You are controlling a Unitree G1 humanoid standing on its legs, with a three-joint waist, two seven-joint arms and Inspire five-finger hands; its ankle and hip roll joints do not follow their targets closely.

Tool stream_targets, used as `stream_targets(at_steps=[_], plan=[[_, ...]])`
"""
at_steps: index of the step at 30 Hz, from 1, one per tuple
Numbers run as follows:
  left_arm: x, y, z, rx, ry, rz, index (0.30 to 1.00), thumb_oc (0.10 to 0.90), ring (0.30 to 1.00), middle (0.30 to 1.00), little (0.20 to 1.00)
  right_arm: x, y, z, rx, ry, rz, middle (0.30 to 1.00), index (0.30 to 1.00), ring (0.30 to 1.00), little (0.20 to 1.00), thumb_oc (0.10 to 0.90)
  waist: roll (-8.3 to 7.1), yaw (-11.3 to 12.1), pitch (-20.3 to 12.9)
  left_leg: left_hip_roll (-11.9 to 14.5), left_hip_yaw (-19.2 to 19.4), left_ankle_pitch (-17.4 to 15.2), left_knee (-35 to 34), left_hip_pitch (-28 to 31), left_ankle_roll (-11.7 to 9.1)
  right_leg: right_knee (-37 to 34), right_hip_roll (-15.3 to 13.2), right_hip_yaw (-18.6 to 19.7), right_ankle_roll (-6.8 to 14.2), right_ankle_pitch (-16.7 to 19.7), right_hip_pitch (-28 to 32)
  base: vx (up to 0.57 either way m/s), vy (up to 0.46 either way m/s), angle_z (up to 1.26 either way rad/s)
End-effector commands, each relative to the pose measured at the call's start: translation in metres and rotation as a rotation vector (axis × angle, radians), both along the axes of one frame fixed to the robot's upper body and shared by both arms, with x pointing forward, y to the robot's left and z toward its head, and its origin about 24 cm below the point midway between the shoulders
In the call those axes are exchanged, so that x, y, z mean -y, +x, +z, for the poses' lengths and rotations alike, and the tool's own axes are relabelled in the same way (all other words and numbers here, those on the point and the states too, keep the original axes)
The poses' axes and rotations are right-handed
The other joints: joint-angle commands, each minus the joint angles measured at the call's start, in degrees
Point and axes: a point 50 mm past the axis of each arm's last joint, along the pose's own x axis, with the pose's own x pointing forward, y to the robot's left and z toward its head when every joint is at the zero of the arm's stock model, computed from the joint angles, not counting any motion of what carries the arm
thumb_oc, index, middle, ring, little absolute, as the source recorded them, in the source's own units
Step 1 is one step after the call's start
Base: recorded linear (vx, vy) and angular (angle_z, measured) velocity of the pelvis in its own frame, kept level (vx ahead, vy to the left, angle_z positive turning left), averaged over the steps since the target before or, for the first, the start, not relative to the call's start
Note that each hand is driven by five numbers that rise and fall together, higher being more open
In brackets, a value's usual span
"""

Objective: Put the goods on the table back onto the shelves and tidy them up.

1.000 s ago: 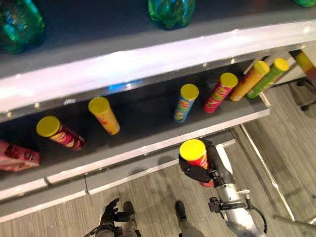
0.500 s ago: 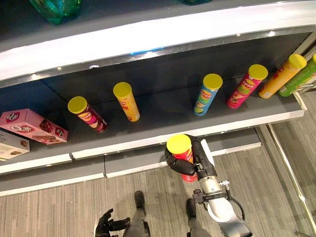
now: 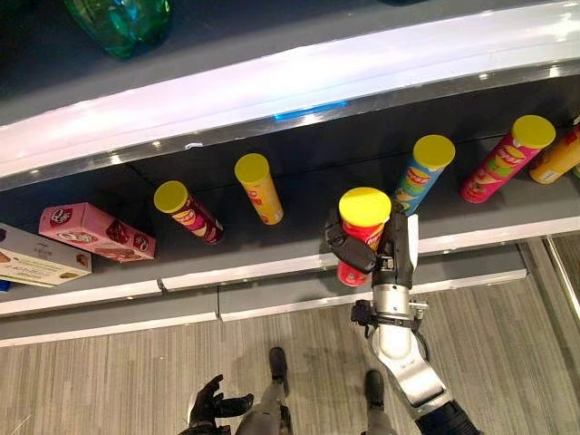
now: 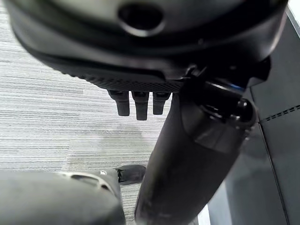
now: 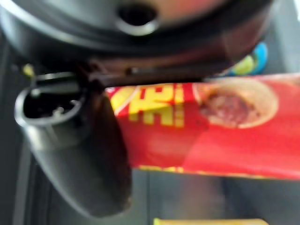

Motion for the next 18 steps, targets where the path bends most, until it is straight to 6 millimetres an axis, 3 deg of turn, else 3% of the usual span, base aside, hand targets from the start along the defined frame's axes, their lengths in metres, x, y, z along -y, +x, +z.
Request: stream_targets(at_steps=[1, 8, 9, 18], plan=[[-0.014, 0.015, 0.009, 0.074, 0.080, -0.018, 0.900, 0.800, 0.900, 0.900, 0.900, -0.008, -0.009, 0.068, 0.418, 0.021, 0.020, 0.300, 0.300, 0.300, 0.300, 0.400, 0.57, 2.6, 2.6, -1.0, -1.2, -9.2, 4.0, 1.9, -0.5, 0.3, -4.9, 1.7, 5.5, 6.3, 2.2, 0.01, 0.037, 0.05], [-0.011, 0.021, 0.013, 0.129, 0.082, -0.011, 0.900, 0.800, 0.900, 0.900, 0.900, -0.018, -0.005, 0.077, 0.490, -0.025, 0.018, 0.300, 0.300, 0.300, 0.300, 0.400, 2.29, 3.8, 4.0, -3.0, -2.1, -10.7, 7.3, -1.9, 0.0, 0.3, -6.4, 1.3, 5.9, 9.3, 0.6, 0.02, 0.035, 0.07], [-0.009, 0.022, 0.014, 0.137, 0.080, -0.019, 0.900, 0.800, 0.900, 0.900, 0.900, -0.020, -0.002, 0.078, 0.498, -0.032, 0.014, 0.300, 0.300, 0.300, 0.300, 0.400, 3.14, 4.5, 4.1, -3.6, -2.8, -13.2, 8.6, -2.5, -0.1, 0.3, -6.8, 0.9, 6.2, 9.5, 0.9, 0.13, 0.062, 0.12], [0.000, 0.025, 0.014, 0.153, 0.072, -0.046, 0.900, 0.800, 0.900, 0.900, 0.900, -0.018, 0.006, 0.092, 0.583, -0.064, -0.073, 0.300, 0.300, 0.300, 0.300, 0.400, 4.44, 6.5, 3.8, -5.5, -3.5, -16.1, 13.4, -7.3, 0.6, 0.3, -9.3, -0.4, 7.0, 14.0, -0.3, 0.05, 0.026, 0.11]])
